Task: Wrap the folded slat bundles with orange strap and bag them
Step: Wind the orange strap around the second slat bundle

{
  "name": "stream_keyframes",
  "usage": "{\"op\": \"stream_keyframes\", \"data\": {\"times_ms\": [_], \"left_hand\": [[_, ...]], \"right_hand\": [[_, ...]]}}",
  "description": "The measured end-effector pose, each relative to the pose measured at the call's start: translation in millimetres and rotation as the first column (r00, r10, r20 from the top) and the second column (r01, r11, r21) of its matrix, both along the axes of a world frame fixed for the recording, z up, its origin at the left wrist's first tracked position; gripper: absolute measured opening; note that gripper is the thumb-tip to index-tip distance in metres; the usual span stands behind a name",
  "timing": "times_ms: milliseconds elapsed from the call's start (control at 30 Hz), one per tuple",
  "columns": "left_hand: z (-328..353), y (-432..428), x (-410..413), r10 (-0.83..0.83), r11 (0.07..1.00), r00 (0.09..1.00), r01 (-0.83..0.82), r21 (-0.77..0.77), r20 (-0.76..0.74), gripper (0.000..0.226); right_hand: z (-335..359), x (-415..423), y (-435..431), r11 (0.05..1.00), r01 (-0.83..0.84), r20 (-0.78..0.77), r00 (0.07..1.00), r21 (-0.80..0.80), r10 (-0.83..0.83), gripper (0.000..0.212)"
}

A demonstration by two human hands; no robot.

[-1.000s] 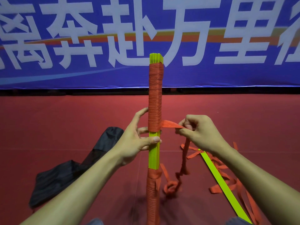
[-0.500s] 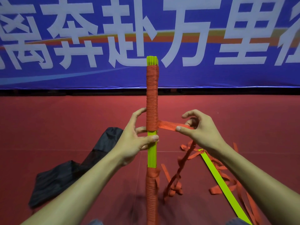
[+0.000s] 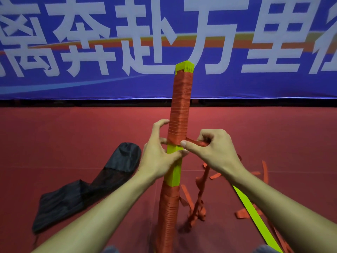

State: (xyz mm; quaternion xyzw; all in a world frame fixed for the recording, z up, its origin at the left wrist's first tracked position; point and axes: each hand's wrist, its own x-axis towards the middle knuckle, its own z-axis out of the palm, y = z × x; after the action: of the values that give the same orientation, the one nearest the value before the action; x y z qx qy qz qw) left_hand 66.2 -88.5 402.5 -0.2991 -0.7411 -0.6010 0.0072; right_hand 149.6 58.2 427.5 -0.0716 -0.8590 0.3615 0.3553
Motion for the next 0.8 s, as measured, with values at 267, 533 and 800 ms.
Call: {"op": "stream_keyframes", "data": {"times_ms": [267,533,800], "left_hand": [[8,5,7,0.033,0.999,0.999,-0.033,0.0,-0.025,0.075],[11,0,8,-0.123,0.99,0.99,0.118,0.071,0.067,0.057],[12,-12,2,-0.47,0.883,0.848,0.456,0.115,0.246,0.079]], "right_hand": [[3,-1,-5,0.999,0.041,-0.049,0.998,-0.032,-0.043,0.051],[1,-3,-3,0.999,0.024,-0.062,0.998,-0.03,-0.026,0.03],[2,-2,11,0.996,0.042,-0.034,0.998,-0.076,-0.045,0.018]]}}
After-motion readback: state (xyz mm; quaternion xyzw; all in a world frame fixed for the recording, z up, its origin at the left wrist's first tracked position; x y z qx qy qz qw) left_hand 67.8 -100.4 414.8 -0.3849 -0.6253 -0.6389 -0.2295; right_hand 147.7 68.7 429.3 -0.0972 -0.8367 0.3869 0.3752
